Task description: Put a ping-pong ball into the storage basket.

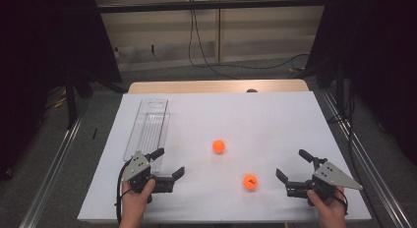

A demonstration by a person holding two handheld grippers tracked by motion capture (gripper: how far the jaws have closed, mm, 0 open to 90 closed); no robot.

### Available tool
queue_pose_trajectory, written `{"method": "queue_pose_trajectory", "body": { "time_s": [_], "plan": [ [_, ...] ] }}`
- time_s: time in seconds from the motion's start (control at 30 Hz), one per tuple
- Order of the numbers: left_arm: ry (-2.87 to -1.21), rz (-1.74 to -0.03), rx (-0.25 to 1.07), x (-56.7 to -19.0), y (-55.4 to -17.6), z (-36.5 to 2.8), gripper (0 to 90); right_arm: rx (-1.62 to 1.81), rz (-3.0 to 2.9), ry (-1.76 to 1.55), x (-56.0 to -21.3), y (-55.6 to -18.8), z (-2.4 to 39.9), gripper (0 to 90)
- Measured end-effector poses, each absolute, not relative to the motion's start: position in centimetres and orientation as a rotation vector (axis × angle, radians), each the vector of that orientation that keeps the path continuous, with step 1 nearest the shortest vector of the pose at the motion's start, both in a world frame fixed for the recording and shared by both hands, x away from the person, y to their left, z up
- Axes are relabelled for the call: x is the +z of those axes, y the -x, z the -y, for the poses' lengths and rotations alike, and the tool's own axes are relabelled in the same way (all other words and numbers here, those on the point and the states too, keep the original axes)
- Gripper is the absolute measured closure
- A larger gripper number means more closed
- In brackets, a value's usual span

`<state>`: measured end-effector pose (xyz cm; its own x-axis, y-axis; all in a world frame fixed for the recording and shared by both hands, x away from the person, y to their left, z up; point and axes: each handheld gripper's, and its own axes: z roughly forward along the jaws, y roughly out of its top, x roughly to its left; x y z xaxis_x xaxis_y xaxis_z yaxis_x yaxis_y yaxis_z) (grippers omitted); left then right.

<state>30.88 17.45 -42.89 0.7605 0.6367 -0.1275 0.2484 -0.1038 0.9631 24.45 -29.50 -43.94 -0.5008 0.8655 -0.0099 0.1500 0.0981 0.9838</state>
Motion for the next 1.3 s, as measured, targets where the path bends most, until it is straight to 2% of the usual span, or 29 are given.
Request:
{"method": "queue_pose_trajectory", "body": {
  "time_s": [1.3],
  "plan": [
    [-1.724,-0.679,0.315,-43.1,-31.5,-14.9,2.2,1.457,-1.75,-0.995,-43.9,-24.5,29.4,0.5]
  ]
}}
